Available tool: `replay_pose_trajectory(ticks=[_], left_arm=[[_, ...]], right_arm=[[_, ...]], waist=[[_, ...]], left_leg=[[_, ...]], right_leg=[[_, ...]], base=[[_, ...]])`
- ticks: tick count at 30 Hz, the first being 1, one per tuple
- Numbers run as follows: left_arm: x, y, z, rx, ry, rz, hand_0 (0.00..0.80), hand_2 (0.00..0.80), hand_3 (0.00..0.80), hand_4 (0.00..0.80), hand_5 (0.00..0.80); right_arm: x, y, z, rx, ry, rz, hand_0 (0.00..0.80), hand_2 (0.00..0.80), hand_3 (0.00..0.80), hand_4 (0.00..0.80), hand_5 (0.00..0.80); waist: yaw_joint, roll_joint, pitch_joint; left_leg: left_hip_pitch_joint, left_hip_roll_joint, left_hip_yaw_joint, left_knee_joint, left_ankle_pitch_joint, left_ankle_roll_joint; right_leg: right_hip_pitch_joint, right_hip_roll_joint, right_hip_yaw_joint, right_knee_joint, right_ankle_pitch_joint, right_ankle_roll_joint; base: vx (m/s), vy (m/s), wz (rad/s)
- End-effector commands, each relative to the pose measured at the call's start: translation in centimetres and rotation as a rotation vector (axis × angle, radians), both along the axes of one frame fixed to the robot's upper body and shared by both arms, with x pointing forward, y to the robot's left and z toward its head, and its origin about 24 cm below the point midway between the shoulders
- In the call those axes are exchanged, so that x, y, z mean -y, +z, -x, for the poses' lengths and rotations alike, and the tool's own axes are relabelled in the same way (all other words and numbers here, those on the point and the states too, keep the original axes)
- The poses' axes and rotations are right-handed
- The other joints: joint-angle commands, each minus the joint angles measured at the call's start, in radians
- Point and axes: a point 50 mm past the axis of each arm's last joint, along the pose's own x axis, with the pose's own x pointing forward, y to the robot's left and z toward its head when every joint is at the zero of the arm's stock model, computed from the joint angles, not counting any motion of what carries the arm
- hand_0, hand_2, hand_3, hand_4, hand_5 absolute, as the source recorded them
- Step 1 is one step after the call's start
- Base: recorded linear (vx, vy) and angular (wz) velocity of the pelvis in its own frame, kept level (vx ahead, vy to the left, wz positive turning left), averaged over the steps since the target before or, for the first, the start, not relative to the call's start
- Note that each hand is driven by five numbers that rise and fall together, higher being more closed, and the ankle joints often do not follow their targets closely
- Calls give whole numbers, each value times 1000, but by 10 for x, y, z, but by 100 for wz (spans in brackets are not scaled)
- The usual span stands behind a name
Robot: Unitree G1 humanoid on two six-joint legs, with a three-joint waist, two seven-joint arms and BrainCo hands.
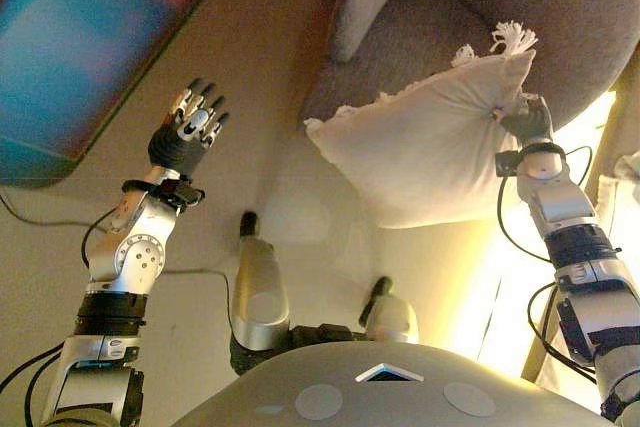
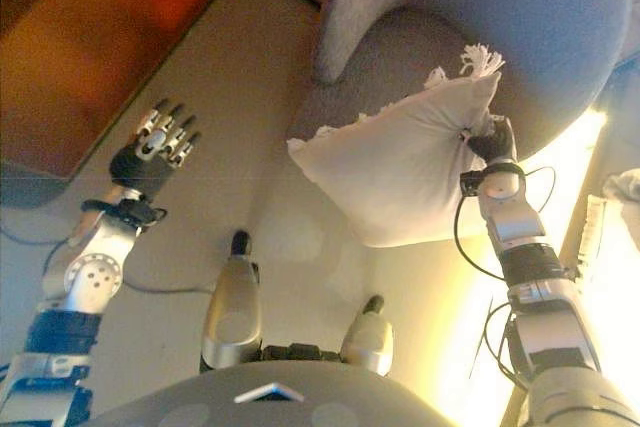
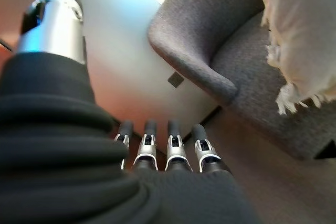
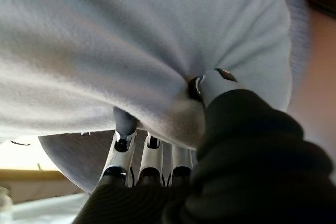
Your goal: Pick up the cushion and take it to the sofa
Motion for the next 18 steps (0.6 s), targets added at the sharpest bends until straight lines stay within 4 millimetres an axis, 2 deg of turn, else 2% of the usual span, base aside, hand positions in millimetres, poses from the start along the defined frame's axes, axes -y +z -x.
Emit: replay_pose_trajectory(ticks=[1, 5, 10, 18], left_arm=[[20, -8, 0, 2, -50, 56, 0, 0, 0, 0, 0], [19, -15, 6, -33, -62, 66, 0, 0, 0, 0, 0], [19, -25, 9, -72, -57, 87, 0, 0, 0, 0, 0], [23, -27, 9, -80, -102, 72, 0, 0, 0, 0, 0]], right_arm=[[27, 87, -21, 233, -22, 179, 800, 800, 800, 800, 800], [36, 103, -22, 238, -28, 202, 800, 800, 800, 800, 800], [47, 121, -27, 229, -41, 218, 800, 800, 800, 800, 800], [67, 133, -27, 184, -90, 252, 800, 800, 800, 800, 800]], waist=[[2, 42, -121], [-1, 43, -140], [11, 46, -155], [19, 58, -164]], left_leg=[[172, 3, 19, -128, -23, -8], [211, -2, 27, -129, -40, -2], [233, -4, 40, -126, -51, -4], [230, -37, 32, -109, -73, 12]], right_leg=[[-51, 9, -1, -63, 63, 49], [-42, 1, 8, -41, 84, 49], [-16, -12, -21, -46, 95, 49], [-13, -43, -13, -20, 138, 49]], base=[[103, 39, -12], [78, 42, -4], [28, 57, 1], [-1, 96, 7]])
